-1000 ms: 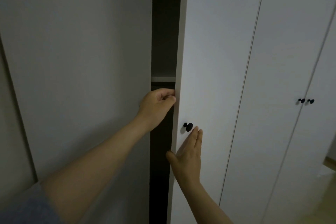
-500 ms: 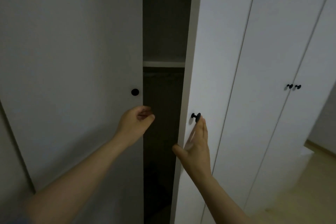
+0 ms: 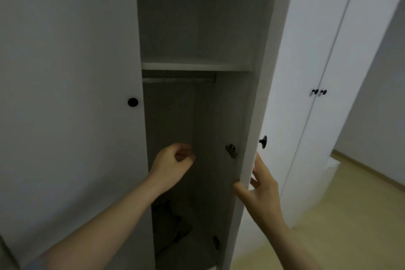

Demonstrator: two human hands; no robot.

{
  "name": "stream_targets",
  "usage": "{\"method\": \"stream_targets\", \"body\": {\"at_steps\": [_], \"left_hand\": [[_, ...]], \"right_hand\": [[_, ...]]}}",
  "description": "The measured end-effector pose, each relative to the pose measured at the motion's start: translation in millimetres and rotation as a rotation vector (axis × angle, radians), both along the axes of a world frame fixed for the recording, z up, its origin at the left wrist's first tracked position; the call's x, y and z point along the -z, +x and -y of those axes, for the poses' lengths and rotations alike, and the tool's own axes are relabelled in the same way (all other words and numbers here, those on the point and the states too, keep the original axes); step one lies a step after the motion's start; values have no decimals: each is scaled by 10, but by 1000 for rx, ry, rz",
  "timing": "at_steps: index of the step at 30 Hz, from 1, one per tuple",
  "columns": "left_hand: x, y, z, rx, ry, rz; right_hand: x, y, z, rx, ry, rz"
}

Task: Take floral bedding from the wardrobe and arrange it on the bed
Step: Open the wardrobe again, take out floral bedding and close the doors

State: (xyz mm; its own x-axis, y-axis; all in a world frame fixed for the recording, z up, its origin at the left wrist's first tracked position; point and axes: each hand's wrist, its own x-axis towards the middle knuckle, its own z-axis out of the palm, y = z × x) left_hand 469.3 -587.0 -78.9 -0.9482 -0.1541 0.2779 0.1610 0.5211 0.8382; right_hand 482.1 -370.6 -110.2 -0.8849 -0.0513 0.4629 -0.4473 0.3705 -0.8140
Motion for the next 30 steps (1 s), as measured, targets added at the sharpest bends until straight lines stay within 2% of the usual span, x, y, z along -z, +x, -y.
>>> {"method": "stream_targets", "body": {"at_steps": [13, 19, 25, 27, 30], "left_hand": [[54, -143, -738, 160, -30, -24], [60, -192, -1060, 214, -46, -20], [69, -283, -1220, 213, -26, -44], [78, -310, -1224, 213, -12, -50], [91, -316, -1168, 218, 0, -56]], "right_hand": [[19, 71, -1135, 311, -96, -44], [77, -156, -1670, 353, -185, -39], [38, -235, -1848, 600, -90, -33], [12, -188, -1770, 725, -70, -96], [-37, -61, -1530, 834, -92, -298]]}}
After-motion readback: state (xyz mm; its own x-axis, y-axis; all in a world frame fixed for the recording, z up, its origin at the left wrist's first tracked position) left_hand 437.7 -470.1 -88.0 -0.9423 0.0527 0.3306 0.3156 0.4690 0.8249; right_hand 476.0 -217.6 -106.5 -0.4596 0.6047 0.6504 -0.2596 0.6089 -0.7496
